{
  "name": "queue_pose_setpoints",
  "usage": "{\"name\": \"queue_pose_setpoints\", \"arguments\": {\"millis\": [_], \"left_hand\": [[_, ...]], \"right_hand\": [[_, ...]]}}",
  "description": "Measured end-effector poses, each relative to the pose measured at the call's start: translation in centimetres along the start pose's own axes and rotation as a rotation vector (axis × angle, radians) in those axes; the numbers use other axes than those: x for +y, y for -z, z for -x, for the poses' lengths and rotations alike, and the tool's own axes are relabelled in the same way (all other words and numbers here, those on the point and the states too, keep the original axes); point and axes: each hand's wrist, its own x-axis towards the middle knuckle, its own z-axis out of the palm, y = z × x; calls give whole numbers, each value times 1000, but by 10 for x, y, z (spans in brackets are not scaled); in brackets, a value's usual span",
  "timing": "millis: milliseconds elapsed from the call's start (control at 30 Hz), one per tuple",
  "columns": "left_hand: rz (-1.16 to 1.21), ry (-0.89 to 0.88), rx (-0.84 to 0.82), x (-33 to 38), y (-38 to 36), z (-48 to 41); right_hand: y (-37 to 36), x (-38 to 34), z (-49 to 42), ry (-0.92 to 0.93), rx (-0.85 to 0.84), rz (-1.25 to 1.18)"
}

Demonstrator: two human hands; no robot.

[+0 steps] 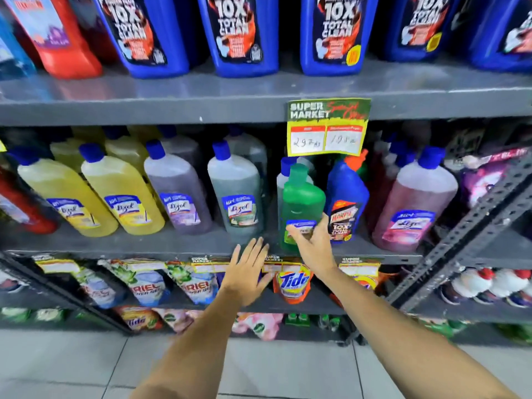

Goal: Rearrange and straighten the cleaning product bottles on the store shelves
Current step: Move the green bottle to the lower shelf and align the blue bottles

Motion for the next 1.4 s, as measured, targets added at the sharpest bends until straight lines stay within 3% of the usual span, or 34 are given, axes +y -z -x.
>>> {"name": "queue_pose_setpoints", "arguments": {"millis": [267, 500, 767, 900, 1000, 1133, 1267, 1400], "left_hand": [[38, -12, 23, 1, -2, 1], [42, -29, 88, -1, -6, 1], [27, -21, 97, -1, -7, 1], [32, -28, 115, -1, -8, 2], [28, -27, 109, 0, -7, 2], [17, -5, 82, 4, -8, 1], [-17, 21, 55, 4, -6, 1], [-6, 28, 1, 1, -5, 1]], "right_hand": [[-17, 29, -9, -62, -6, 23], [-22, 40, 16, -85, 98, 267], [-17, 35, 18, -24, 105, 304], [7, 27, 35, 170, 361, 248], [29, 25, 17, 156, 562, 232], [46, 24, -15, 2, 480, 311], [47, 28, -30, -28, 394, 282], [45, 29, -40, -41, 425, 184]]}}
